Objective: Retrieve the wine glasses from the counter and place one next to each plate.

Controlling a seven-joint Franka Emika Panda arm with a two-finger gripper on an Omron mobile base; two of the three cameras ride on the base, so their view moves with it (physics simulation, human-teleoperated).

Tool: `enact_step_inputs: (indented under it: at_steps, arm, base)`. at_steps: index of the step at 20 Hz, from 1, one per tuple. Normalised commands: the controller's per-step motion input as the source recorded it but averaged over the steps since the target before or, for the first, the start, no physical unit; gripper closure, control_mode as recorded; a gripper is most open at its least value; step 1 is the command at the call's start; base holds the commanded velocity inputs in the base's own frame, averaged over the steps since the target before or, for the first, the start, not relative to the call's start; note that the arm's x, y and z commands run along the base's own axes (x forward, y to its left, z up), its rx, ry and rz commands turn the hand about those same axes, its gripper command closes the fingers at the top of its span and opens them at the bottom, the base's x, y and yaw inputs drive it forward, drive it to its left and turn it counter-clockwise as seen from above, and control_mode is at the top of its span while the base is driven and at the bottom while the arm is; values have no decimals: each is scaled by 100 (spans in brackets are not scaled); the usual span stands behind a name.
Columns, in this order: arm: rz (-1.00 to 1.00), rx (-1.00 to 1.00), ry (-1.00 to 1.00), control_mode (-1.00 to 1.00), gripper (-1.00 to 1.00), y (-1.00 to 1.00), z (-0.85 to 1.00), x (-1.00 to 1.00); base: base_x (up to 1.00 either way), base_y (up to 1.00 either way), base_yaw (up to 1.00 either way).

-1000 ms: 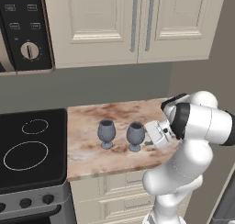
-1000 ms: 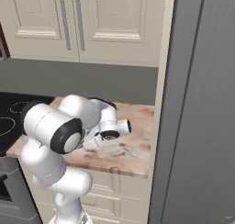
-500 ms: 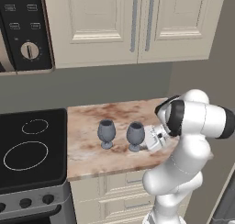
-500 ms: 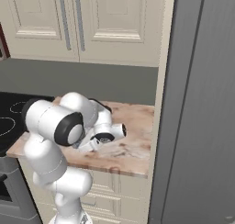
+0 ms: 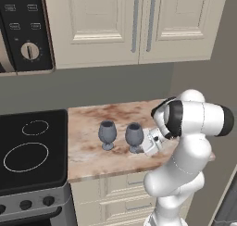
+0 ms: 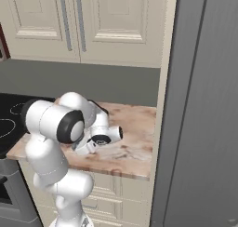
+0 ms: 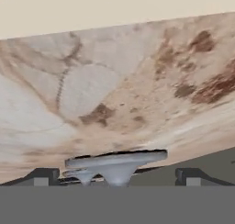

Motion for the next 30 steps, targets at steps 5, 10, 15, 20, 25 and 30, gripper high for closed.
enact_step_inputs:
  at_steps: [5,10,15,20,25,30]
  arm:
    - [0,0,0,-100,-100,21,-7,0]
    - [0,0,0,-100,100,20,-15,0]
    - [0,8,-1,-100,100,0,-1,-12]
    - [0,11,-10,-100,100,-5,18,-44]
    - [0,1,-15,-100,100,1,90,-64]
    - [-12,0,2,-100,100,2,100,-69]
  base:
    - [0,0,0]
    - [0,0,0]
    - [0,0,0]
    - [0,0,0]
    - [0,0,0]
    - [0,0,0]
